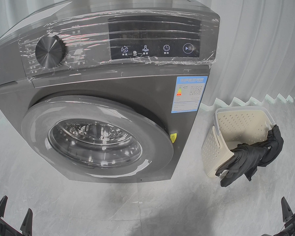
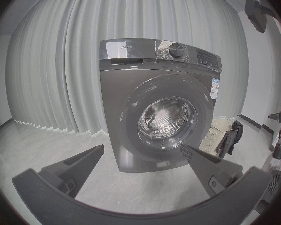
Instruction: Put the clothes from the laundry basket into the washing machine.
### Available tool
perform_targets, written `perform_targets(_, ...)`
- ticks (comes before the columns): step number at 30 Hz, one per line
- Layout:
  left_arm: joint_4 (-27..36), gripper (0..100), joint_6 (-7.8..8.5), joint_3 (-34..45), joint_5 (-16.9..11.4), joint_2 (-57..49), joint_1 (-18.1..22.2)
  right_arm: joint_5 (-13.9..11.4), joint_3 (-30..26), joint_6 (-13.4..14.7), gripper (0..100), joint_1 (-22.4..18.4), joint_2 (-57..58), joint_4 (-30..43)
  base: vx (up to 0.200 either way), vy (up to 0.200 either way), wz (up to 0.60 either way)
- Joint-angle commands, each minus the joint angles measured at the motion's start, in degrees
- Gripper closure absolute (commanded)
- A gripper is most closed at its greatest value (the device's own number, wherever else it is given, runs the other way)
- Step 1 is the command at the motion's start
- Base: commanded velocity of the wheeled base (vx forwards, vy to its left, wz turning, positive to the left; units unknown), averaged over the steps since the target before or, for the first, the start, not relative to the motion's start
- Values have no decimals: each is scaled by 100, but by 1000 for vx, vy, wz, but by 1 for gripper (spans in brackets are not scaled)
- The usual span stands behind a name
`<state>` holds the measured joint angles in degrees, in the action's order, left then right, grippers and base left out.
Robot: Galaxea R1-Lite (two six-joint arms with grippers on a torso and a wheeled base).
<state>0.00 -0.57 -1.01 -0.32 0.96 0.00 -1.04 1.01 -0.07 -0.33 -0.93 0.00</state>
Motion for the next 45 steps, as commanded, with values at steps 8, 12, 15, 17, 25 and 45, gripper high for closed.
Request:
perform_targets(8,0,0,-22,101,-12,-96,0,-11,-101,-1,0,7,93,0,0,0,0)
perform_targets(12,-9,0,-57,101,-21,-96,0,-11,-101,-1,0,7,93,0,0,150,0)
perform_targets(15,-9,0,-57,101,-21,-96,0,-11,-101,-1,0,7,93,0,0,200,0)
perform_targets(17,-9,0,-57,92,-21,-96,0,-11,-101,-1,0,7,93,0,0,200,0)
perform_targets(25,-9,0,-57,101,-12,-96,0,-11,-101,-1,0,7,93,0,0,200,0)
perform_targets(45,0,0,-4,101,5,-96,0,-2,-101,-1,0,-2,93,0,0,50,0)
